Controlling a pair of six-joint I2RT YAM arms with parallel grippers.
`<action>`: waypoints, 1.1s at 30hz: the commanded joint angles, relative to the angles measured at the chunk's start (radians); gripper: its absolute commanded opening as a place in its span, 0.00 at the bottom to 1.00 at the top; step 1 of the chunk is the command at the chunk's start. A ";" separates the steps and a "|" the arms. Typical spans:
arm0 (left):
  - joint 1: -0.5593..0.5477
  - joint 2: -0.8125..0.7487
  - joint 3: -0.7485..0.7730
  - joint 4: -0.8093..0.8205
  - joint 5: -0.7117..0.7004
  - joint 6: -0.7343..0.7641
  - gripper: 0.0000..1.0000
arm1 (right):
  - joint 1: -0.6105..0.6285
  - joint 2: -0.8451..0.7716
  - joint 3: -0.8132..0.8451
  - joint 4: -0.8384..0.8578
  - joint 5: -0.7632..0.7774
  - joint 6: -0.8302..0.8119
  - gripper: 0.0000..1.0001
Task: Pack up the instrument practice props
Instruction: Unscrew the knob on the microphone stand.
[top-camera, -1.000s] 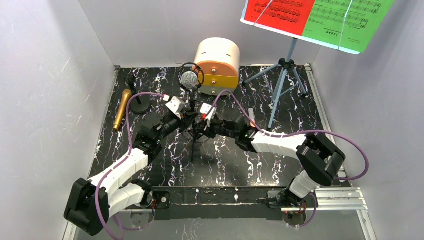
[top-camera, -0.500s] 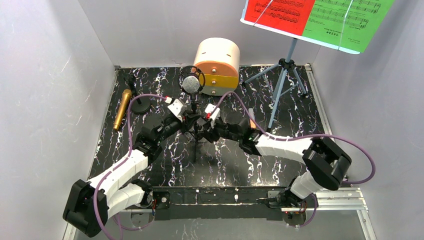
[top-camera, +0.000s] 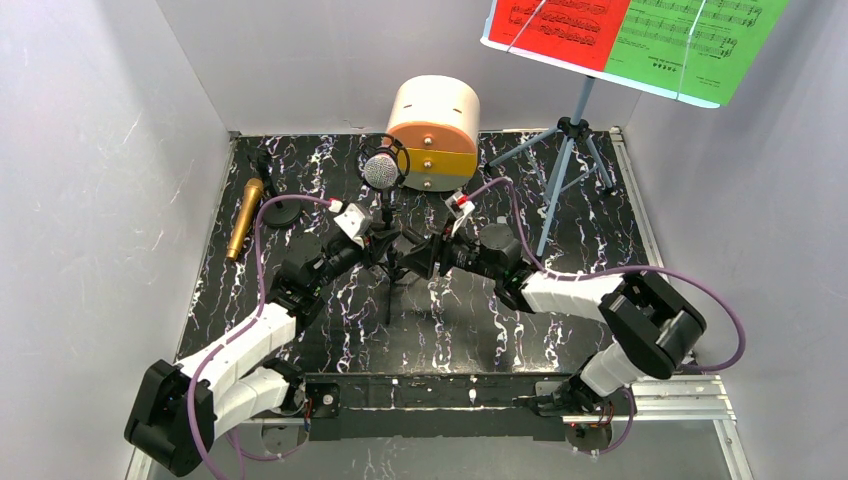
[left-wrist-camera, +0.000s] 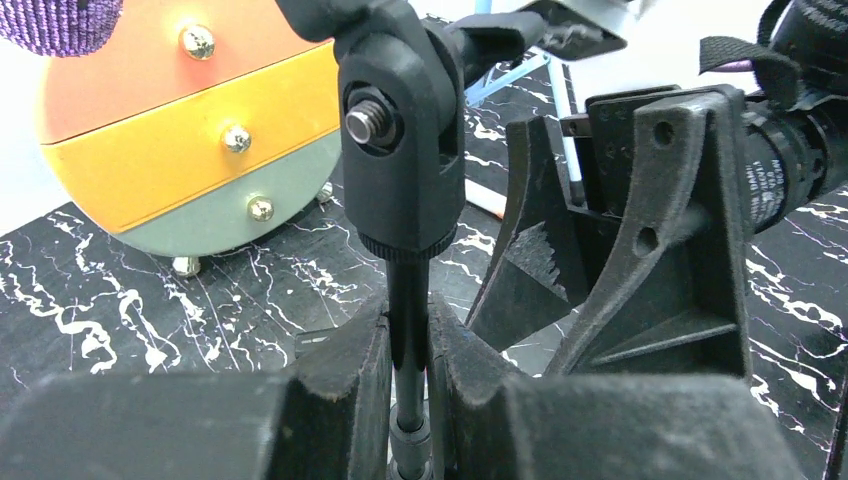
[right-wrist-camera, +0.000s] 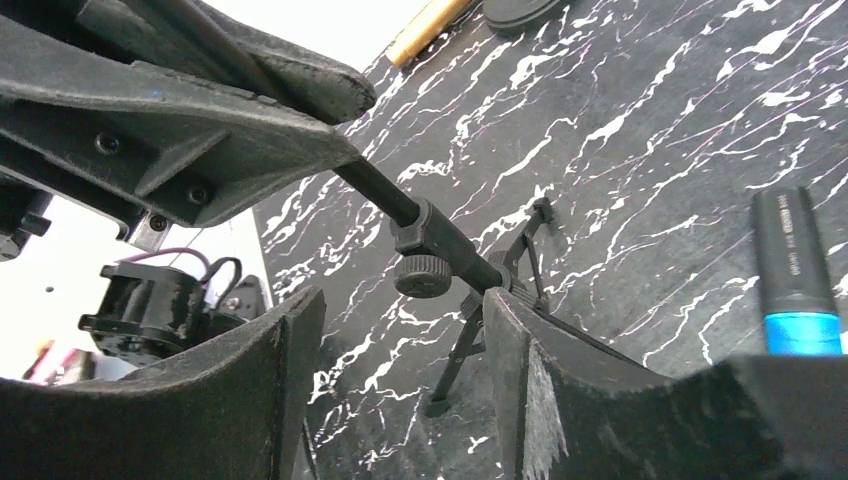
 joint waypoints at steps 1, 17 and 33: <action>-0.006 0.027 -0.019 -0.077 -0.025 0.047 0.00 | -0.023 0.055 0.053 0.130 -0.100 0.149 0.67; -0.006 0.038 -0.004 -0.090 -0.020 0.047 0.00 | -0.043 0.173 0.116 0.170 -0.176 0.209 0.47; -0.006 0.056 0.004 -0.090 -0.011 0.039 0.00 | -0.050 0.208 0.165 0.122 -0.215 0.202 0.18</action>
